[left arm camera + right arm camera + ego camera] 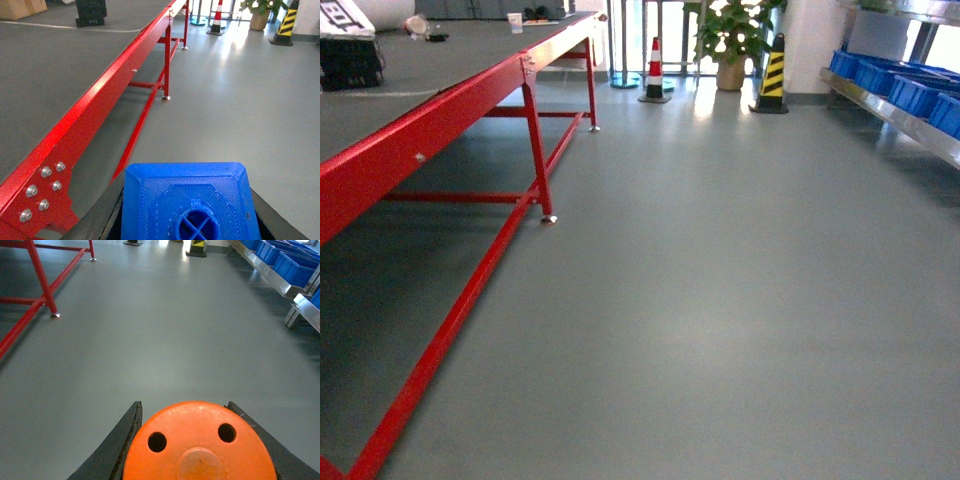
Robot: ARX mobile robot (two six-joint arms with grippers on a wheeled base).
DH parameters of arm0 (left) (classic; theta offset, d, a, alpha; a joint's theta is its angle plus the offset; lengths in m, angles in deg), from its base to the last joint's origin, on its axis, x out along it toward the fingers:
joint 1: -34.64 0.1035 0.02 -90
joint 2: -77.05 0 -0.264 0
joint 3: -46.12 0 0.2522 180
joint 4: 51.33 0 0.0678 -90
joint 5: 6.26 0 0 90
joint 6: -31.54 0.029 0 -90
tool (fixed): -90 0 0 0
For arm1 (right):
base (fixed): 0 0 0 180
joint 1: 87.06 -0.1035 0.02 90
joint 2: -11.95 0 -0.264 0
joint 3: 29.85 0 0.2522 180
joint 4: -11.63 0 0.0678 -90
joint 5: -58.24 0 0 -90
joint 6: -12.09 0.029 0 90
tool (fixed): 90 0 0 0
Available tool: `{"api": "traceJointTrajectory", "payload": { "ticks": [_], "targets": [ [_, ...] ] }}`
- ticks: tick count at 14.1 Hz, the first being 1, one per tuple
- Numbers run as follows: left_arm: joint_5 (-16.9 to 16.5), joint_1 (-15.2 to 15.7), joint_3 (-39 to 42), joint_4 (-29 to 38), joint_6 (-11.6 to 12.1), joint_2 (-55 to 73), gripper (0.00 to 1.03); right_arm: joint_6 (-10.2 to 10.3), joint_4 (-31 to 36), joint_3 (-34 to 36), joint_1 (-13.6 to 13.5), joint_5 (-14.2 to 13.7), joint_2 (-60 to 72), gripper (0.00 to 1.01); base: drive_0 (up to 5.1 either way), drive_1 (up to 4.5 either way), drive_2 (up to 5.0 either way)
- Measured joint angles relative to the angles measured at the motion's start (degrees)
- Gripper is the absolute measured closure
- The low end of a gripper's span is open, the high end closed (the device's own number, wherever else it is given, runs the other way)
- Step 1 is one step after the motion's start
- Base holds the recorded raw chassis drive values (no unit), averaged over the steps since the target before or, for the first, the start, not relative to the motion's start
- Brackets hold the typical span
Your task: Sort blue parts and orange caps into right shelf containers
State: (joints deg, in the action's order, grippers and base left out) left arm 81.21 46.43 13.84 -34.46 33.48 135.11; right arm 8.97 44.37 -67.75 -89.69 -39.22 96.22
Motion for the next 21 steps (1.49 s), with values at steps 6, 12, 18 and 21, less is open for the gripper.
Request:
{"api": "traceJointTrajectory", "payload": {
  "ticks": [6, 12, 18, 21],
  "targets": [
    [0.0, 0.0, 0.0, -0.02, 0.0, -0.04, 0.58, 0.0, -0.15, 0.0, 0.02, 0.0, 0.0, 0.58, 0.0, 4.29, -4.3],
    [0.0, 0.0, 0.0, -0.15, 0.0, 0.02, 0.58, 0.02, 0.13, 0.0, 0.0, 0.0, -0.02, 0.58, 0.0, 4.31, -4.3],
    [0.0, 0.0, 0.0, -0.17, 0.0, -0.04, 0.58, 0.02, -0.07, 0.0, 0.0, 0.04, -0.02, 0.58, 0.0, 4.32, -4.3],
    [0.0, 0.0, 0.0, 0.04, 0.0, -0.04, 0.58, 0.02, 0.0, 0.0, 0.02, 0.02, 0.0, 0.58, 0.0, 4.33, -4.3]
  ]
}}
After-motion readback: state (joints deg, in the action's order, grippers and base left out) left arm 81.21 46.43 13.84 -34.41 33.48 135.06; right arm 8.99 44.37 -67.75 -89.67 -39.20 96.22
